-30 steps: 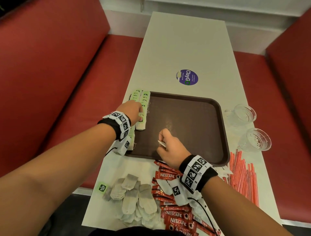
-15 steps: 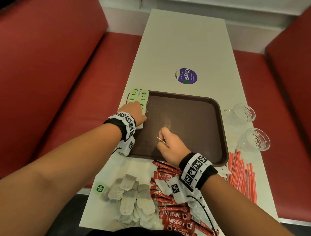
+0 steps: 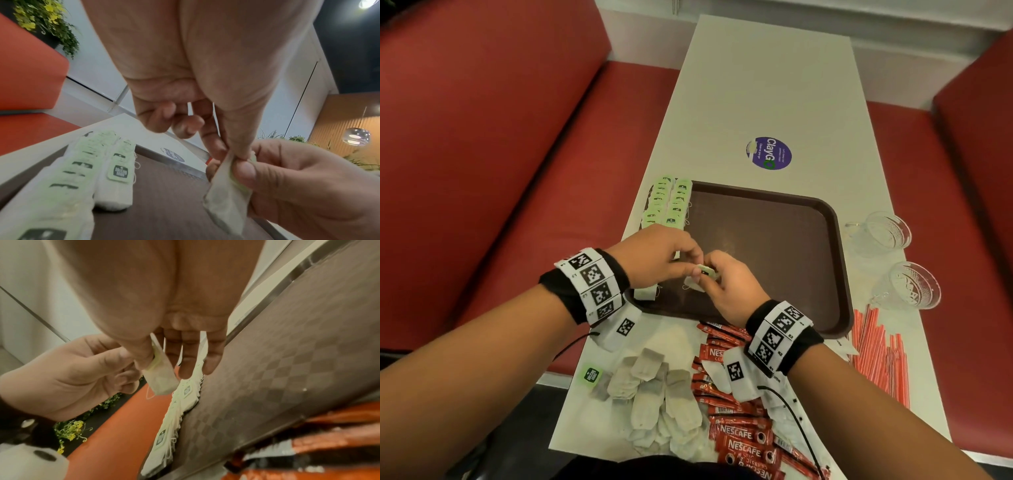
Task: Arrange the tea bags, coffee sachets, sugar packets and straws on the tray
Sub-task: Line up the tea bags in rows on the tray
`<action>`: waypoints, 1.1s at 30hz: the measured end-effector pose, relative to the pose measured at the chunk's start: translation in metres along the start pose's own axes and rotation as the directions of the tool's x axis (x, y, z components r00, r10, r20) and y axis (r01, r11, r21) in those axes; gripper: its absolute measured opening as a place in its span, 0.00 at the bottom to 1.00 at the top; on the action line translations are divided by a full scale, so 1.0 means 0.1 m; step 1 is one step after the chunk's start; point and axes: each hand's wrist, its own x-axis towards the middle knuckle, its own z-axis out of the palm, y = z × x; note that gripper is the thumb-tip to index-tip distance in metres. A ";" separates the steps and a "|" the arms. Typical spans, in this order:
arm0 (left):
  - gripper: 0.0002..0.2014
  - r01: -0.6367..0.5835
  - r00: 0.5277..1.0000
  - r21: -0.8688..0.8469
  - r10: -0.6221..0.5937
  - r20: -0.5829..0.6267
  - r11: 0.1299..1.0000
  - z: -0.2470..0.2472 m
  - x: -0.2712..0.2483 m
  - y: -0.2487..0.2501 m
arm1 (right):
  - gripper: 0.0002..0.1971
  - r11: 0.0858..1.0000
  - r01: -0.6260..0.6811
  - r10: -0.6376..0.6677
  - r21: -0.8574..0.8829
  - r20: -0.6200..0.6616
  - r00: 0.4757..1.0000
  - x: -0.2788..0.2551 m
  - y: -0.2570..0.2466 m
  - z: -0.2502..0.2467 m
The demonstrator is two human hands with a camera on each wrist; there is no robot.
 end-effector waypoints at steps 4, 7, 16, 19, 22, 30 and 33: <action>0.02 0.016 0.999 0.010 -0.015 -0.045 1.000 0.08 -0.06 -0.02 | 0.07 1.000 -0.001 0.001 -0.003 0.012 1.000 0.01 -0.03 0.05; 0.03 0.061 0.996 -0.019 -0.062 -0.066 0.998 0.07 -0.11 -0.06 | 0.07 0.999 -0.007 0.010 -0.052 0.049 0.999 0.00 -0.04 0.08; 0.02 0.342 0.937 -0.066 -0.345 -0.051 0.937 0.04 -0.11 -0.46 | 0.15 0.983 -0.012 0.066 -0.184 0.287 0.956 -0.10 -0.08 0.17; 0.02 0.405 0.914 -0.020 -0.405 -0.009 0.914 0.06 -0.04 -0.62 | 0.18 0.958 0.145 0.006 -0.248 0.522 0.853 -0.14 -0.20 0.22; 0.01 0.433 0.899 -0.023 -0.434 -0.055 0.901 0.07 0.08 -0.72 | 0.23 0.932 0.260 -0.056 -0.252 0.610 0.790 -0.15 -0.30 0.31; 0.02 0.445 0.881 -0.033 -0.444 -0.166 0.895 0.10 0.35 -0.81 | 0.21 0.865 0.420 -0.119 -0.276 0.700 0.704 -0.22 -0.38 0.57; 0.03 0.492 0.857 -0.003 -0.485 -0.174 0.870 0.07 0.42 -0.80 | 0.12 0.883 0.399 -0.124 -0.248 0.697 0.706 -0.20 -0.39 0.59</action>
